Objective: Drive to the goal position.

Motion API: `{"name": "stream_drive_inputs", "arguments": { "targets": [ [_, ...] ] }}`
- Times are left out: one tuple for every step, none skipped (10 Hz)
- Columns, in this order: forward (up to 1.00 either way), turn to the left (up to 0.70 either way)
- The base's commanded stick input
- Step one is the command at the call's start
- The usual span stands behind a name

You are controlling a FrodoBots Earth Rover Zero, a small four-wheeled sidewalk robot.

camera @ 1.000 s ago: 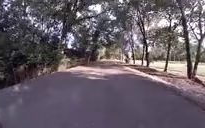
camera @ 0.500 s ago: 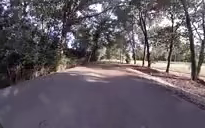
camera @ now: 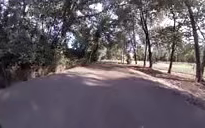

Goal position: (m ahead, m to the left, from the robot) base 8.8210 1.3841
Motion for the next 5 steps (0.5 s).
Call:
{"name": "stream_drive_inputs", "arguments": {
  "targets": [
    [0.7, 0.0],
    [0.7, 0.0],
    [0.7, 0.0],
    [0.7, 0.0],
    [0.7, 0.0]
  ]
}}
